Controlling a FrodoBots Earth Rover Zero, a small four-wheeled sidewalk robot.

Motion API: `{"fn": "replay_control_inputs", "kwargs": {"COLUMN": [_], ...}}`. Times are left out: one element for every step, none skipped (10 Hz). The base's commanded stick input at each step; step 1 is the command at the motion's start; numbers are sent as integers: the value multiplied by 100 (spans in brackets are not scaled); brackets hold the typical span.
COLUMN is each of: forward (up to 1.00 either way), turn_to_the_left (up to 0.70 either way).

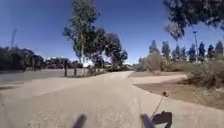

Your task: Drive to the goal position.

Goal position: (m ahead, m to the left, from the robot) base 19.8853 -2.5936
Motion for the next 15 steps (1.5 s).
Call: {"fn": "replay_control_inputs", "kwargs": {"forward": [100,100,100,100,100,100,100,100,100,100,100,100,100,100,100], "turn_to_the_left": [0,0,0,0,0,0,0,0,0,0,0,0,0,0,0]}}
